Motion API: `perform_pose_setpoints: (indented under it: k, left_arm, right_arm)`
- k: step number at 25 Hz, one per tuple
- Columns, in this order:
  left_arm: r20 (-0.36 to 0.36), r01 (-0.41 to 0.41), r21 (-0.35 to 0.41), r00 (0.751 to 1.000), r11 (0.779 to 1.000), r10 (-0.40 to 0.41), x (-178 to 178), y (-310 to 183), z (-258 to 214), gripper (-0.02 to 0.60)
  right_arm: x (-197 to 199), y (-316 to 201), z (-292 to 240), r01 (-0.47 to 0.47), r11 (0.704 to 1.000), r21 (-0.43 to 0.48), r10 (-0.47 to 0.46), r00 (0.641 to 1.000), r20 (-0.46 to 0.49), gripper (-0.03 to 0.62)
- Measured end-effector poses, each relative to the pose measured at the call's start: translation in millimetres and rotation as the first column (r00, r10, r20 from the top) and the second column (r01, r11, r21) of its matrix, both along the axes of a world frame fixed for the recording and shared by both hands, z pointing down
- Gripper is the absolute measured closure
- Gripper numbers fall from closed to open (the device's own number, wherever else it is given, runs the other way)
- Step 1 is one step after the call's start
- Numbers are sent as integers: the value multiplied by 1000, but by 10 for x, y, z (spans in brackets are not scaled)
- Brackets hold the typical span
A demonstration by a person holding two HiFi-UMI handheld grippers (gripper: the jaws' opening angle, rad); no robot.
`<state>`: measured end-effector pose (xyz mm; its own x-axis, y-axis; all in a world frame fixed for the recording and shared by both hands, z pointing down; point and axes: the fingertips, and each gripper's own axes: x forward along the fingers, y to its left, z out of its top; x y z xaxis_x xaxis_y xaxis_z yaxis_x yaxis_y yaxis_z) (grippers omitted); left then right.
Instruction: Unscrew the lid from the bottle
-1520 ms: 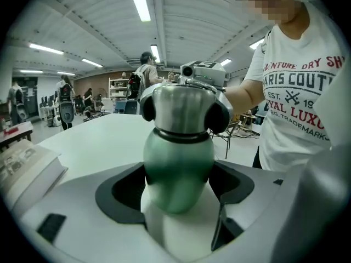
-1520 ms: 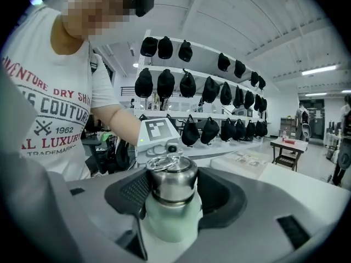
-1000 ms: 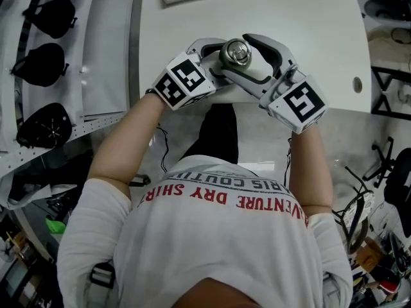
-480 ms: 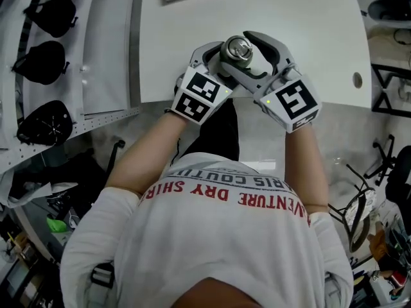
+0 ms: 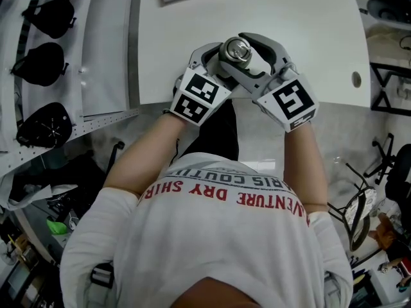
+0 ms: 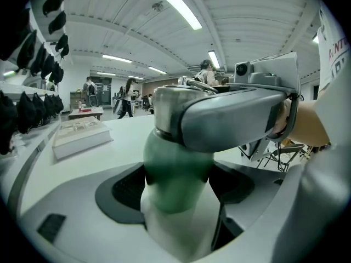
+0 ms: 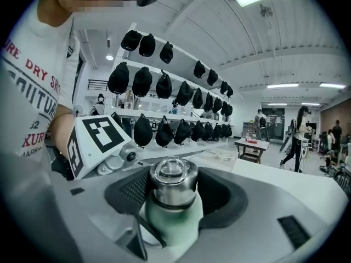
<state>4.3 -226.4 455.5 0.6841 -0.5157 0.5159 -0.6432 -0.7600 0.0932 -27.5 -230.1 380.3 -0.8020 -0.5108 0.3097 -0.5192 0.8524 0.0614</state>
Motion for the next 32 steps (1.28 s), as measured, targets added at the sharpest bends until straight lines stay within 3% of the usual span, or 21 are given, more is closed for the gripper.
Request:
perform_pose_setpoints:
  k: [5, 9, 13, 17, 20, 22, 25, 29, 32]
  left_arm:
    - [24, -148, -11, 989, 989, 148, 20, 5, 2, 204]
    - [33, -298, -17, 954, 954, 299, 31, 1, 8, 204]
    - [42, -445, -27, 894, 895, 445, 36, -9, 20, 204]
    - [48, -573, -30, 818, 819, 574, 32, -1, 12, 204]
    - [48, -641, -31, 765, 767, 642, 33, 5, 11, 204]
    - [50, -665, -32, 745, 747, 665, 44, -2, 1, 204]
    - [36, -658, -27, 751, 752, 659, 43, 4, -4, 204]
    - [35, -624, -12, 780, 781, 624, 53, 6, 25, 204]
    - [-6, -581, -2, 814, 814, 581, 48, 12, 26, 204]
  right_arm:
    - [9, -1, -9, 68, 998, -17, -68, 998, -2, 329]
    - [-19, -17, -28, 124, 992, -37, -124, 992, 6, 329]
    - [-29, -39, -25, 181, 982, -58, -181, 984, 8, 329]
    - [-30, -40, -34, 235, 970, -67, -235, 972, 11, 329]
    - [-34, -41, -40, 268, 960, -77, -268, 963, 12, 329]
    - [-28, -51, -48, 278, 957, -77, -279, 960, 9, 329]
    - [-26, -47, -40, 277, 958, -80, -277, 961, 6, 329]
    - [-16, -56, -55, 254, 963, -88, -252, 967, 36, 329]
    - [-4, -71, -116, 233, 968, -90, -226, 971, 73, 327]
